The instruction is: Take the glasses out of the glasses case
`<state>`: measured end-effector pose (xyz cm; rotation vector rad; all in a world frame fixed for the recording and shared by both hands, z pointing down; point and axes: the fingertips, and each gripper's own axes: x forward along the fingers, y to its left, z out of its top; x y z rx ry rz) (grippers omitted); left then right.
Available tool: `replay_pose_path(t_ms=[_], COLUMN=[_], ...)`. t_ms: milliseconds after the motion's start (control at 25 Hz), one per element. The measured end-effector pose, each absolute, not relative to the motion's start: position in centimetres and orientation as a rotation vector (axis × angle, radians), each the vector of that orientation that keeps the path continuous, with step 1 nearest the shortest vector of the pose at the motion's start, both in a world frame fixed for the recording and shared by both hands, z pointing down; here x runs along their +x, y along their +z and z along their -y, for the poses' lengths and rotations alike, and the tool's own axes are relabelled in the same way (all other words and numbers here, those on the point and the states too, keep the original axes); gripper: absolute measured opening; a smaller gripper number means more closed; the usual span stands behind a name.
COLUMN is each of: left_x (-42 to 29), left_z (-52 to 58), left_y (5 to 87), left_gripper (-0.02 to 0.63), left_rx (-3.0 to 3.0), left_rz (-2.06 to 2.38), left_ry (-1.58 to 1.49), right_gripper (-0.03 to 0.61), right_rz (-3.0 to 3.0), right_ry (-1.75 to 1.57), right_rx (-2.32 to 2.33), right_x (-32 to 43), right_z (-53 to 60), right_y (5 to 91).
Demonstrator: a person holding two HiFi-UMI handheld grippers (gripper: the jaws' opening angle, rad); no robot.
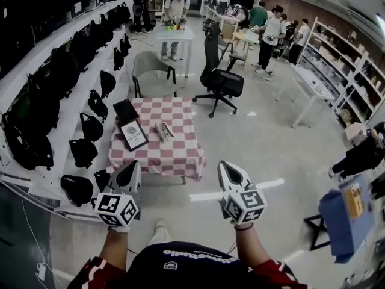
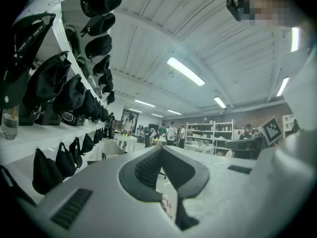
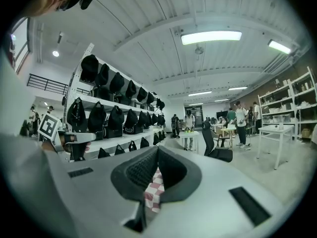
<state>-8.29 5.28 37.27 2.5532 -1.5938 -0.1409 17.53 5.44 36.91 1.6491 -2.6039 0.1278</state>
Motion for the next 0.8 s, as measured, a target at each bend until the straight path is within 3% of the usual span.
replay_pose_path(t_ms=[800], left_x=[-11.4], left_z=[8.1], left_y=[37.2], left_gripper=[0.006], left_rx=[2.590], left_rz=[1.535], left_ry=[-0.117], right_gripper=[0.003], right_rz=[2.554], right_ry=[0.147], right_rx=[1.703], right_x=[14.4], right_z=[6.5], right_y=[37.0])
